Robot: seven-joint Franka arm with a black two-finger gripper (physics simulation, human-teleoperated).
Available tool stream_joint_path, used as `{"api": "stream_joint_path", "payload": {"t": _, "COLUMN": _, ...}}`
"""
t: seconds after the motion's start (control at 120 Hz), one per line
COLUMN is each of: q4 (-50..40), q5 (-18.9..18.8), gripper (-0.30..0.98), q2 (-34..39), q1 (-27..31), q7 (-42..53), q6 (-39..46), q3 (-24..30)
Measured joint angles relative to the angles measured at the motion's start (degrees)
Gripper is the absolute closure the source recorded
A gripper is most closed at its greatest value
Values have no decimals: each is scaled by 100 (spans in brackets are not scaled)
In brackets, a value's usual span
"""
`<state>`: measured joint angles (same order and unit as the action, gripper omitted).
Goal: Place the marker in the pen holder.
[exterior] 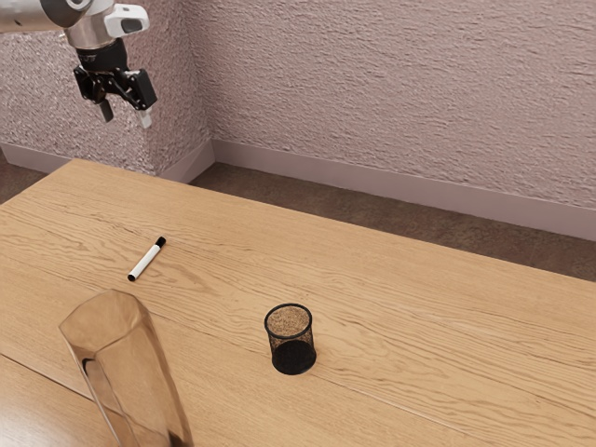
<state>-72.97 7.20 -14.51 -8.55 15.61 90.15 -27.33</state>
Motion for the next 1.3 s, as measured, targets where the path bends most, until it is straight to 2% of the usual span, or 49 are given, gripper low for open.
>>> {"api": "stream_joint_path", "payload": {"t": 0.242, "q4": -106, "q5": 307, "gripper": 2, "q2": -68, "q1": 133, "q7": 79, "q6": 86, "q3": 75}}
{"api": "stream_joint_path", "payload": {"t": 0.325, "q4": -952, "q5": -229, "gripper": 2, "q2": 495, "q1": -376, "q7": -67, "q6": 290, "q3": 29}}
{"api": "stream_joint_path", "payload": {"t": 0.367, "q4": -1138, "q5": -427, "gripper": 4, "q2": 414, "q1": -437, "q7": -139, "q6": 353, "q3": 23}}
{"api": "stream_joint_path", "payload": {"t": 0.467, "q4": -2002, "q5": -690, "gripper": 18, "q2": 162, "q1": -499, "q7": -218, "q6": 952, "q3": 91}}
{"api": "stream_joint_path", "payload": {"t": 0.575, "q4": -2673, "q5": -850, "gripper": 28, "q2": 97, "q1": 243, "q7": -273, "q6": 1621, "q3": 735}}
{"api": "stream_joint_path", "payload": {"t": 0.7, "q4": -2384, "q5": -884, "gripper": 34, "q2": -328, "q1": 514, "q7": -296, "q6": 2090, "q3": 804}}
{"api": "stream_joint_path", "payload": {"t": 0.8, "q4": -1700, "q5": -712, "gripper": 36, "q2": -1181, "q1": 1055, "q7": -254, "q6": 2306, "q3": 1097}}
{"api": "stream_joint_path", "payload": {"t": 0.95, "q4": -1435, "q5": -520, "gripper": 38, "q2": -1773, "q1": 1331, "q7": -170, "q6": 2588, "q3": 1176}}
{"api": "stream_joint_path", "payload": {"t": 1.3, "q4": -1022, "q5": -286, "gripper": 39, "q2": -2219, "q1": 1473, "q7": -37, "q6": 2881, "q3": 1195}}
